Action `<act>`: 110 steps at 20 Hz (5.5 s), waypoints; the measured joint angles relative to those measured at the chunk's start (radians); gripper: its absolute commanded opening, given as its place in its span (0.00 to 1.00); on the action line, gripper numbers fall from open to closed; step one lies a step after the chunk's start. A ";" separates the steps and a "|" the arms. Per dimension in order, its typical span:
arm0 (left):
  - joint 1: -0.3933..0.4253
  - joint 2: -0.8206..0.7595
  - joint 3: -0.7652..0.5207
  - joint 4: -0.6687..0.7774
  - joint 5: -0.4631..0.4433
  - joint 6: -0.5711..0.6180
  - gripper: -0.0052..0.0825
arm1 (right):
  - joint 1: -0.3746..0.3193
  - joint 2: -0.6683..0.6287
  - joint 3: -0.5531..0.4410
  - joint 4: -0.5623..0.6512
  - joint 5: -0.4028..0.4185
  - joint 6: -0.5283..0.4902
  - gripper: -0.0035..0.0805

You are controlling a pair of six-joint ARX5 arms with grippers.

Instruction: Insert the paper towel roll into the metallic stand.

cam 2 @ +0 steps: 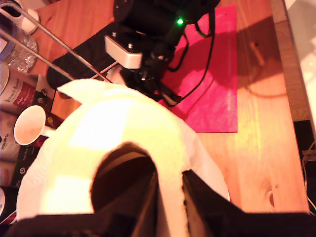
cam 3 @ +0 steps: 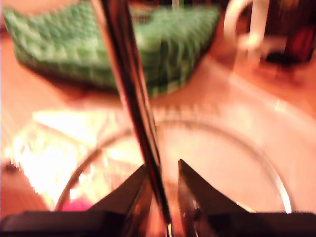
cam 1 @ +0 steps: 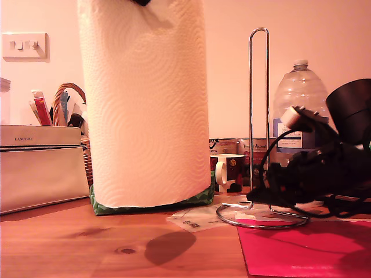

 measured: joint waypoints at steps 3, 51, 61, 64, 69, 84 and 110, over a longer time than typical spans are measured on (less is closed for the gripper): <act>0.009 0.000 0.000 0.000 0.000 0.000 0.03 | 0.003 0.011 0.000 0.018 0.000 -0.014 0.03; 0.564 -0.250 0.164 -0.025 0.536 -0.123 0.03 | 0.196 -0.523 0.001 -0.904 0.214 -0.334 0.03; 0.790 -0.158 0.166 0.065 0.912 -0.203 0.03 | 0.213 -0.525 0.001 -0.987 0.226 -0.356 0.03; 0.805 -0.155 0.166 0.066 1.001 -0.211 0.03 | 0.245 -0.525 0.001 -0.986 0.267 -0.373 0.03; 0.804 -0.142 0.166 0.069 1.018 -0.211 0.03 | 0.275 -0.525 0.001 -0.972 0.320 -0.377 0.03; 0.835 -0.138 0.166 0.147 1.020 -0.211 0.03 | 0.276 -0.525 0.200 -1.194 0.383 -0.406 0.03; 0.937 -0.105 0.179 0.175 1.096 -0.279 0.03 | 0.318 -0.638 0.190 -1.204 0.404 -0.402 0.03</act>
